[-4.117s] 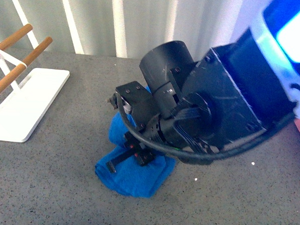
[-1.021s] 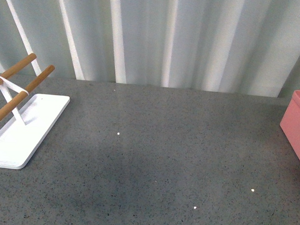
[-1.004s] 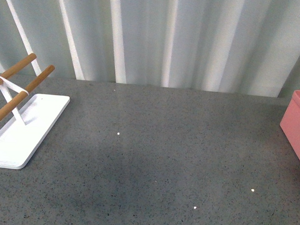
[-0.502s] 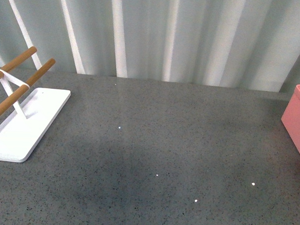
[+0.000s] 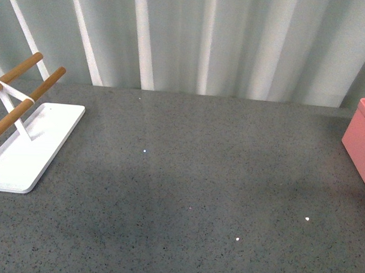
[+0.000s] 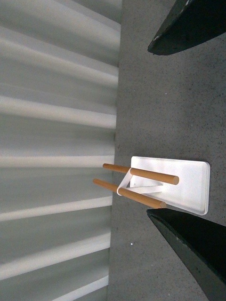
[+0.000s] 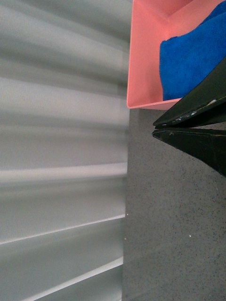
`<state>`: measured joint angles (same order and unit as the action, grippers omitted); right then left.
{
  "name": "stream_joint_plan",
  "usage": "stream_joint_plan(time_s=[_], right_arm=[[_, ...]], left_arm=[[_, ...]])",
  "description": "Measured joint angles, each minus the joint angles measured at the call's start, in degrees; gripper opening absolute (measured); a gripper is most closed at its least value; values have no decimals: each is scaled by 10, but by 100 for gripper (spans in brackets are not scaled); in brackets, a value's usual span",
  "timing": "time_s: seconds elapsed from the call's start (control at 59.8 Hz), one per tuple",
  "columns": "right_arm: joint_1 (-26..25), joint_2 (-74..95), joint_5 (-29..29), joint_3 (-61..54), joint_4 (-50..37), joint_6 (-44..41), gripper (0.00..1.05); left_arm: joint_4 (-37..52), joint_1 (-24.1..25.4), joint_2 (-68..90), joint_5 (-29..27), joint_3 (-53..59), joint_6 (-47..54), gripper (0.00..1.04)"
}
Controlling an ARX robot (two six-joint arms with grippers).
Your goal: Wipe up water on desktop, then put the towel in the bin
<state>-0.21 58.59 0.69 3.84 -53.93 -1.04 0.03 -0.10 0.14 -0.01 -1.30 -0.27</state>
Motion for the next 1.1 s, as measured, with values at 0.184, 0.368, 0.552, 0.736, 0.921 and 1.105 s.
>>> stream_joint_plan(time_s=[0.184, 0.368, 0.552, 0.736, 0.921, 1.105], right_arm=[[0, -92, -2, -20, 73, 0, 3], [0, -190, -2, -23, 156, 0, 3], [1, -276, -4, -24, 234, 1, 3], [1, -341, -4, -24, 295, 1, 3], [1, -396, -4, -25, 348, 3, 3], [1, -440, -5, -25, 391, 3, 3]], left_arm=[[0, 0, 0, 0, 0, 0, 98], [0, 0, 0, 0, 0, 0, 98], [0, 0, 0, 0, 0, 0, 98], [0, 0, 0, 0, 0, 0, 98], [0, 0, 0, 0, 0, 0, 98], [0, 0, 0, 0, 0, 0, 98]])
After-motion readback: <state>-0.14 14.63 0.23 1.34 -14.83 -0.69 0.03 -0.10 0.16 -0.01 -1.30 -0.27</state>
